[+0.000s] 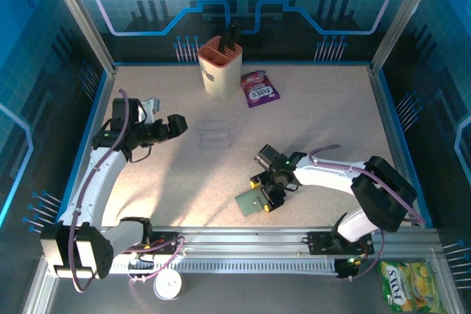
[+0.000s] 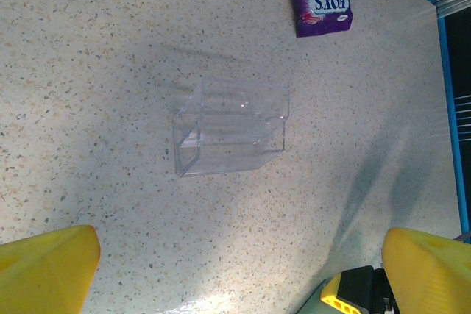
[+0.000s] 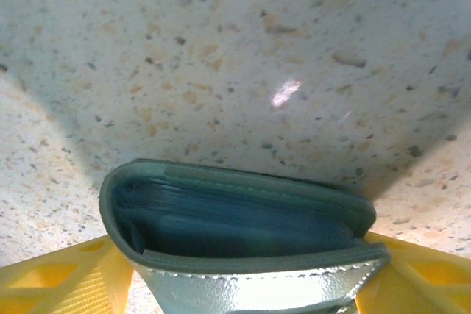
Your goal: Take the credit cards out of the card holder
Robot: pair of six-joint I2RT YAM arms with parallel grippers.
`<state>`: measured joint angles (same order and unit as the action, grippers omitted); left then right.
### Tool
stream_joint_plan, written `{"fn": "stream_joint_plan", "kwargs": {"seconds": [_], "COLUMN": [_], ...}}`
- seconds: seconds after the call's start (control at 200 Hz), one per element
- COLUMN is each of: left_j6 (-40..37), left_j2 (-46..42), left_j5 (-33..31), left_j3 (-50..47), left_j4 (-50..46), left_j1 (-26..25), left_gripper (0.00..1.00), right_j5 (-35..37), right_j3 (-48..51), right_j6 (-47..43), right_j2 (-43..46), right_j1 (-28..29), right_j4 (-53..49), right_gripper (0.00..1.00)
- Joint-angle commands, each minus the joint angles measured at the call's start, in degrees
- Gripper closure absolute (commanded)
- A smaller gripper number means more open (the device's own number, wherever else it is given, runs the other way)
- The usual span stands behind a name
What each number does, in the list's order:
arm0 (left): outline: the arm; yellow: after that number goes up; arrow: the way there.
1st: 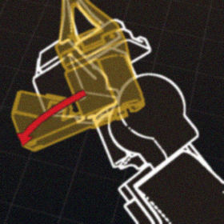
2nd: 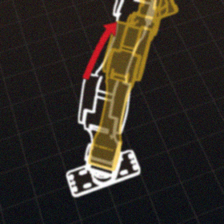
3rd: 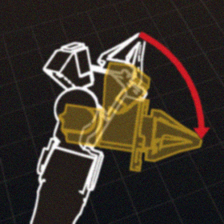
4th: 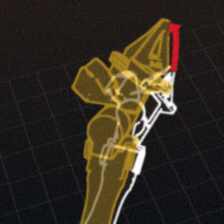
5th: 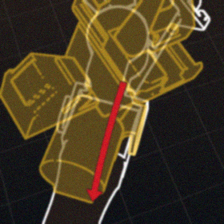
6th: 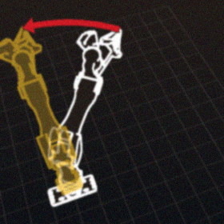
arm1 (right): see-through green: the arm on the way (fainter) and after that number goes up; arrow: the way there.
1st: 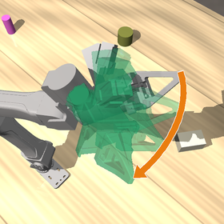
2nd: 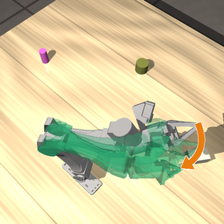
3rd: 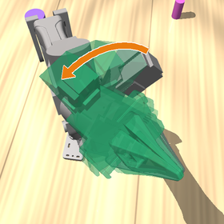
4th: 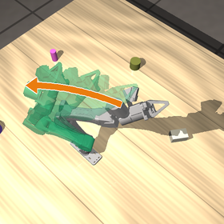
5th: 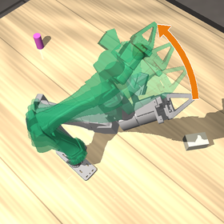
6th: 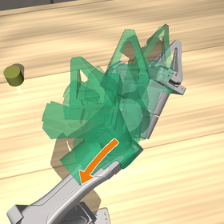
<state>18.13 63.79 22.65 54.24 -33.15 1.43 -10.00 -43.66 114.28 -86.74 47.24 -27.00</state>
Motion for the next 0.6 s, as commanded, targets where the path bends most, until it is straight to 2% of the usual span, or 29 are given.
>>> {"fn": "stream_joint_plan", "kwargs": {"seconds": [0.0, 0.23, 0.33, 0.465, 0.595], "left_j6": [-1.12, 1.57, 2.14, 0.73, 3.54], "left_j2": [0.15, 0.87, 1.36, 2.06, 3.41], "left_j5": [1.74, 3.77, 3.08, -1.03, -0.71], "left_j3": [-0.18, -0.33, -0.19, 1.6, 1.51], "left_j4": [0.01, 0.76, 0.59, -1.62, 0.15], "left_j1": [-0.11, -0.2, -0.99, -5.36, -7.8], "left_gripper": [0.01, 0.01, 0.01, 0.01, 0.01], "right_j5": [1.38, 3.54, 5.03, 6.61, 6.22], "right_j3": [-1.88, -2.98, -5.18, -9.37, -11.28], "right_j6": [-1.37, -6.59, -12.56, -23.02, -33.71], "right_j2": [-0.63, 0.14, 0.01, -1.3, -4.05], "right_j1": [0.59, -0.89, -2.61, -4.08, -5.44], "right_j4": [-3.66, -7.09, -11.4, -15.6, -16.68], "right_gripper": [0.26, 0.3, 0.31, 0.33, 0.33]}}
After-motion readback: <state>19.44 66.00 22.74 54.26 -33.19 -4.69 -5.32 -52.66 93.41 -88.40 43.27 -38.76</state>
